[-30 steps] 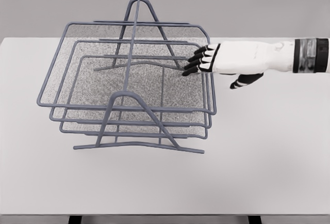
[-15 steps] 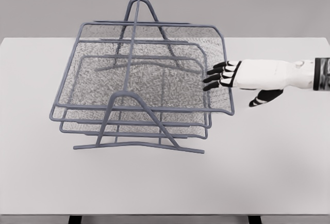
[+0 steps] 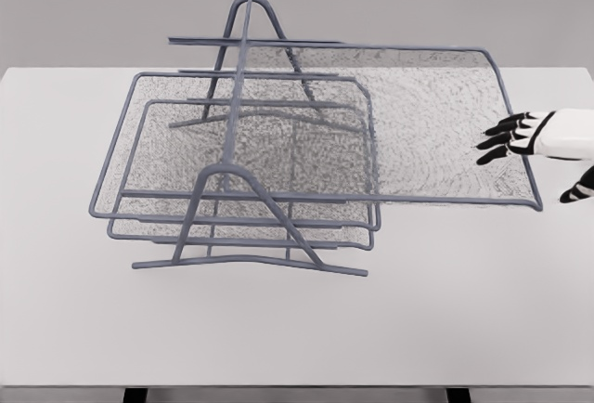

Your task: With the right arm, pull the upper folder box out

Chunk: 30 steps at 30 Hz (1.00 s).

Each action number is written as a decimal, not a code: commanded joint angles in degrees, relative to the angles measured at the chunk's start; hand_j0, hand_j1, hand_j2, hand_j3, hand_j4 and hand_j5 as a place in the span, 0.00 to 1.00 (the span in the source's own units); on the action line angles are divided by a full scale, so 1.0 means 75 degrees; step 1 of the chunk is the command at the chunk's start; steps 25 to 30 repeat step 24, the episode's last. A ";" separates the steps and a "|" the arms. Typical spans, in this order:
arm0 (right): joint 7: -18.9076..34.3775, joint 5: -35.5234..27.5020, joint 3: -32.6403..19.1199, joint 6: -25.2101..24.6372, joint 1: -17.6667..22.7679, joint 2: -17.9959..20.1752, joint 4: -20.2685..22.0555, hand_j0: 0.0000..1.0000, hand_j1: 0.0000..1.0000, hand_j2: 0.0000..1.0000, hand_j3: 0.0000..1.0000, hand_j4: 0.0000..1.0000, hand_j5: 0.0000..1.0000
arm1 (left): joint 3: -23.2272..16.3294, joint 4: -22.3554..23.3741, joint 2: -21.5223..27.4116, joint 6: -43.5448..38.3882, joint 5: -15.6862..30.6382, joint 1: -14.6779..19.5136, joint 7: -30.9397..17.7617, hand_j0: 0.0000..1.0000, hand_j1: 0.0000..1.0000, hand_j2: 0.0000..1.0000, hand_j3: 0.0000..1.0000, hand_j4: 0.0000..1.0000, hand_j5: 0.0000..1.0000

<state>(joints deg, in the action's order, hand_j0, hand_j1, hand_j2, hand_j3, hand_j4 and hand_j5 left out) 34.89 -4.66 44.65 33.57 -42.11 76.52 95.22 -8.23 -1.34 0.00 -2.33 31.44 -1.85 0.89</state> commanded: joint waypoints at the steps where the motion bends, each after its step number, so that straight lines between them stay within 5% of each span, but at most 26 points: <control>1: 0.0014 0.1254 0.0106 0.0191 0.0001 0.0567 -0.0204 1.00 1.00 1.00 1.00 1.00 1.00 | -0.0004 0.0002 0.0000 -0.0005 -0.0008 0.0000 -0.0001 1.00 1.00 1.00 1.00 1.00 1.00; 7: 0.0014 0.1137 0.0012 0.0191 -0.0011 0.0731 -0.0345 1.00 1.00 1.00 1.00 1.00 1.00 | -0.0004 0.0002 0.0000 -0.0005 0.0003 0.0000 -0.0001 1.00 1.00 1.00 1.00 1.00 1.00; 9: 0.0014 -0.0316 -0.1194 0.0191 0.0001 0.0590 -0.0333 1.00 1.00 1.00 1.00 1.00 1.00 | -0.0004 0.0002 0.0000 -0.0005 -0.0008 0.0000 -0.0001 1.00 1.00 1.00 1.00 1.00 1.00; 11: 0.0014 -0.0445 -0.1781 0.0191 -0.0023 0.0028 -0.0263 1.00 1.00 1.00 1.00 1.00 1.00 | -0.0004 0.0002 0.0000 0.0006 0.0003 0.0000 -0.0001 1.00 1.00 1.00 1.00 1.00 1.00; 14: 0.0014 -0.0902 -0.1769 0.0191 -0.0175 -0.0030 -0.0040 1.00 1.00 1.00 1.00 1.00 1.00 | -0.0004 0.0002 0.0000 0.0006 -0.0008 0.0000 -0.0001 1.00 1.00 1.00 1.00 1.00 1.00; 17: 0.0014 -0.0890 -0.1617 0.0191 -0.0538 -0.1717 0.0112 1.00 1.00 1.00 1.00 1.00 1.00 | -0.0004 0.0002 0.0000 -0.0005 0.0003 0.0000 -0.0001 1.00 1.00 1.00 1.00 1.00 1.00; 18: 0.0014 -0.0879 -0.0915 0.0191 -0.1065 -0.2210 0.0112 1.00 1.00 1.00 1.00 1.00 1.00 | -0.0004 0.0002 0.0000 0.0006 -0.0008 0.0000 -0.0001 1.00 1.00 1.00 1.00 1.00 1.00; 22: 0.0014 -0.0855 -0.0199 0.0191 -0.1159 -0.2937 0.0171 1.00 1.00 1.00 1.00 1.00 1.00 | -0.0004 0.0002 0.0000 -0.0017 0.0003 -0.0012 -0.0001 1.00 1.00 1.00 1.00 1.00 1.00; 30: 0.0014 -0.0855 -0.0187 0.0191 -0.1136 -0.2855 0.0171 1.00 1.00 1.00 1.00 1.00 1.00 | -0.0004 -0.0068 0.0000 -0.0005 -0.0008 0.0012 -0.0001 1.00 1.00 1.00 1.00 1.00 1.00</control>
